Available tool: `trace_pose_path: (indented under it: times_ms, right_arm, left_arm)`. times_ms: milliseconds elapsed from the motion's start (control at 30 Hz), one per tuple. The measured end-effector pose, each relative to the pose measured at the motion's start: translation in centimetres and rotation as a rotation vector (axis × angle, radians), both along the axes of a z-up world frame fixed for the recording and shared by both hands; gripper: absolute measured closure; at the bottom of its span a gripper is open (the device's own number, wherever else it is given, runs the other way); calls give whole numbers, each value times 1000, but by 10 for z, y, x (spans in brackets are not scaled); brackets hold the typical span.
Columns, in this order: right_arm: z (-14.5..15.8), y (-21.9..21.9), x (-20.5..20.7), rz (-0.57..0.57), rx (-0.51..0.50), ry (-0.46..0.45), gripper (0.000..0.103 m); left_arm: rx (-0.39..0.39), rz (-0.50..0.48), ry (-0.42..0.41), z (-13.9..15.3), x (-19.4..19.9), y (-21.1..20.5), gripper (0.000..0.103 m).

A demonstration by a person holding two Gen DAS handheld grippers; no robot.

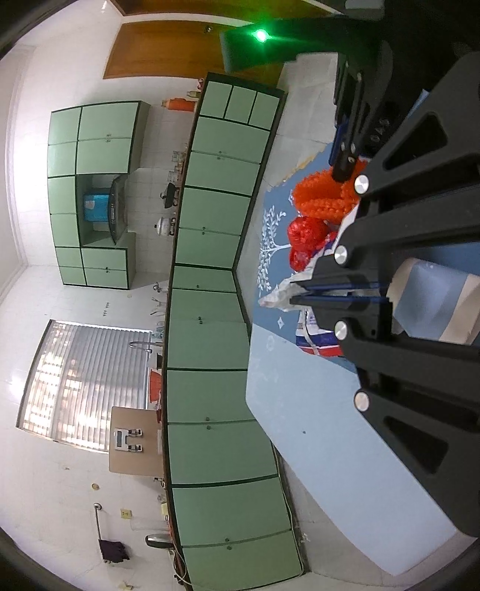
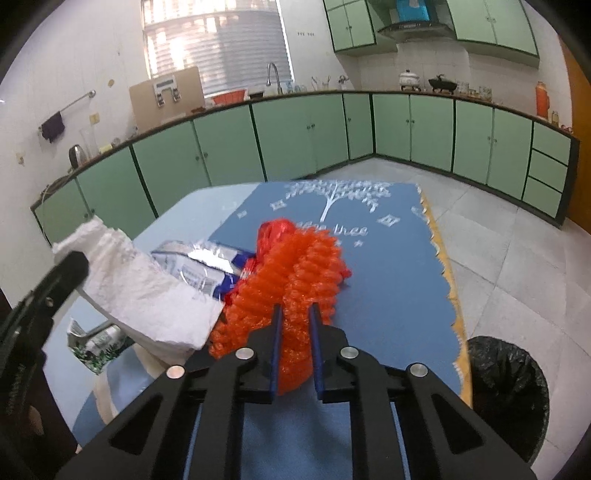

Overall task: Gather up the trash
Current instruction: 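Carry the tissue and net over the bin and open both grippers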

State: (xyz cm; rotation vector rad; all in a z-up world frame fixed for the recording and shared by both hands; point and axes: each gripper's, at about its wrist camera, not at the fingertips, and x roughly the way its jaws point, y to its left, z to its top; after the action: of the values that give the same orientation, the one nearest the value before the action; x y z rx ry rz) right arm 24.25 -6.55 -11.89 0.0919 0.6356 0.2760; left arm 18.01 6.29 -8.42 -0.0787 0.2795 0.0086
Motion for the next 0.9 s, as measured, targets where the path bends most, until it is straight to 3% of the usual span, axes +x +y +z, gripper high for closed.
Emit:
trace_pose_path:
  times_ms: [400, 900]
  right_arm:
    - [43, -64, -47, -71, 50, -99, 89]
    - [33, -188, -88, -359, -2, -86, 89]
  left_arm:
    - [-30, -103, -69, 26, -15, -39, 102]
    - [-57, -402, -41, 16, -8, -170, 102]
